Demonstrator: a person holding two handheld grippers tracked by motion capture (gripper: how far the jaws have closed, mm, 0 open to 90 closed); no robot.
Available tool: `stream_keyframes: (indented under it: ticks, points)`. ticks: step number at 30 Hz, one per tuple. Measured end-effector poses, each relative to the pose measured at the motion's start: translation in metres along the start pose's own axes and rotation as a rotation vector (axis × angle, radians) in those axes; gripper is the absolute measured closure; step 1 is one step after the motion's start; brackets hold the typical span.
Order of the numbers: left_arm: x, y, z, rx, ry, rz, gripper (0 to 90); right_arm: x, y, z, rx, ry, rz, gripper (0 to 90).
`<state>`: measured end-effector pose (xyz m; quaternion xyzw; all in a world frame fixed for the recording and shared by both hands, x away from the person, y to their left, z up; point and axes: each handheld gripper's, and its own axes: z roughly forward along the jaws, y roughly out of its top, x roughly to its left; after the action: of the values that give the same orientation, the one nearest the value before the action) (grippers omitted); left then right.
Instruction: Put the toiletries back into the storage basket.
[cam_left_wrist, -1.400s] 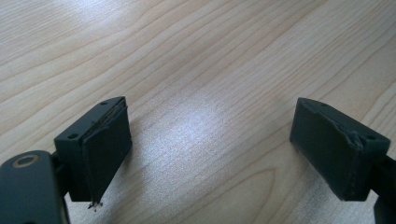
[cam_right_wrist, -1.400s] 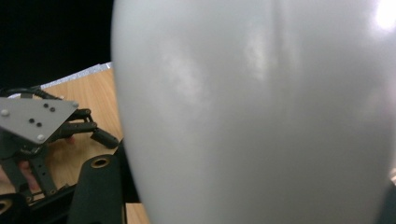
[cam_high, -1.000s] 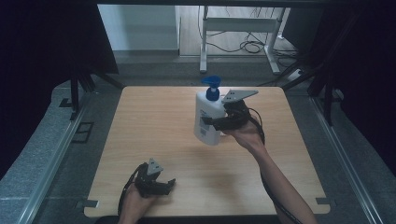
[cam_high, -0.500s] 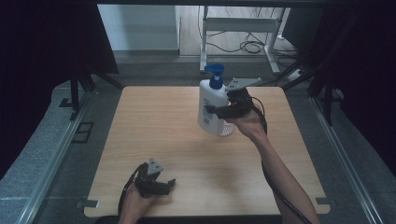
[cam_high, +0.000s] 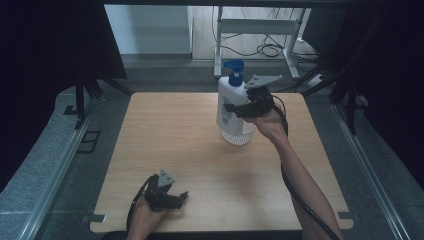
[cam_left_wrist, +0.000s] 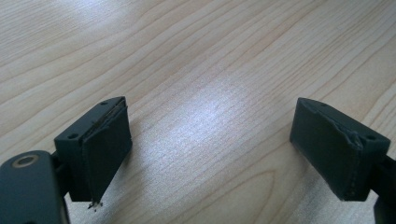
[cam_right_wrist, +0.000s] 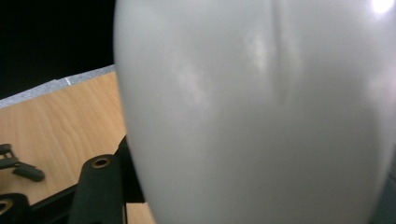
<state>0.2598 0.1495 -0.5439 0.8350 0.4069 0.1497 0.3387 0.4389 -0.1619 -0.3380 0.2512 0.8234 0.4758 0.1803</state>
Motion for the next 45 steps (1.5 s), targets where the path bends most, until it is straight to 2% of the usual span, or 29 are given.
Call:
stream_keyframes:
  ticks: [7, 16, 27, 45]
  points:
    - [0.0, 0.0, 0.0, 0.0, 0.001, 0.0, 11.9, -0.013, 0.0, 0.003, 0.002, -0.03, -0.002, 37.6]
    - [0.0, 0.0, 0.0, -0.001, 0.0, 0.0, 11.9, -0.03, -0.002, 0.006, -0.003, -0.062, 0.025, 37.6]
    - [0.0, 0.0, 0.0, 0.002, -0.001, 0.0, 11.9, -0.043, -0.01, 0.011, 0.01, -0.089, 0.036, 37.6]
    - [0.0, 0.0, 0.0, 0.002, -0.001, 0.0, 11.9, -0.048, -0.038, 0.036, 0.06, -0.094, 0.048, 37.6]
